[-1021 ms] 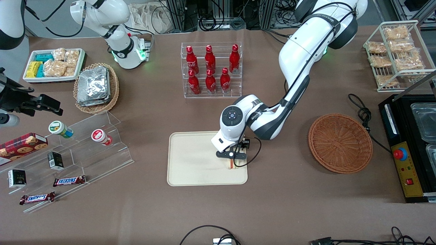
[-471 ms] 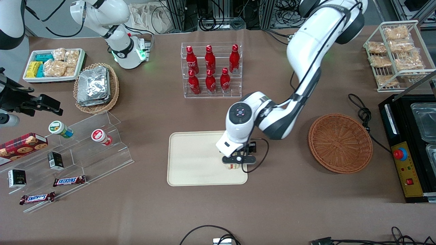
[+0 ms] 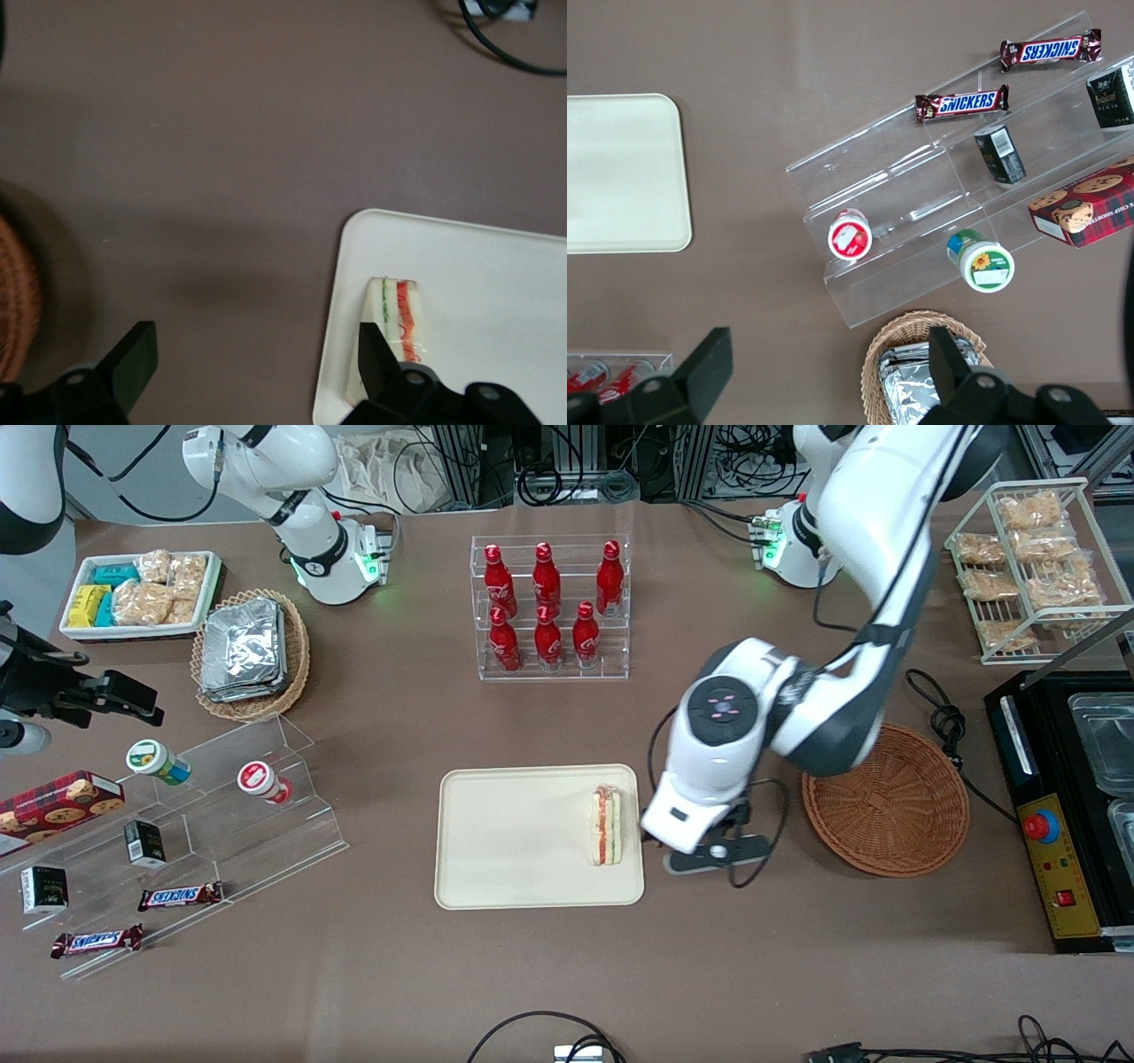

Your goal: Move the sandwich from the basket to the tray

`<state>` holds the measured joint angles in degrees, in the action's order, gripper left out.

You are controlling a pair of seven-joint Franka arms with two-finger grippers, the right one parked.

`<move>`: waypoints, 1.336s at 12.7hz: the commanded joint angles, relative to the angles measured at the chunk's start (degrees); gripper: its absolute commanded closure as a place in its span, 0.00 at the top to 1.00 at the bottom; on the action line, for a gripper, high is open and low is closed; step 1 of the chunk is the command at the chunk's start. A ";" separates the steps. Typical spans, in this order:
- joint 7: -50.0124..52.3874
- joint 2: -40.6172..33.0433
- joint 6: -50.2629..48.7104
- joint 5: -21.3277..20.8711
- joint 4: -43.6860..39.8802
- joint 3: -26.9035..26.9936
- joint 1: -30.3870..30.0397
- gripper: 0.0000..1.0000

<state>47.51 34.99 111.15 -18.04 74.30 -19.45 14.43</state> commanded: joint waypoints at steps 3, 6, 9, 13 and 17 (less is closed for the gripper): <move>-0.92 -10.10 -13.22 1.86 1.38 -0.41 -8.69 1.00; -5.39 -14.67 -17.96 4.05 1.47 -0.32 -13.53 1.00; -13.30 -18.80 -22.09 8.10 1.47 -0.32 -17.94 1.00; -22.09 -23.19 -28.25 11.78 2.86 0.81 -21.02 1.00; -33.42 -32.77 -28.45 16.72 11.03 14.25 -16.02 1.00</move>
<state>18.83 8.59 82.49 -3.01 79.07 -9.45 -3.54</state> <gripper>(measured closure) 0.000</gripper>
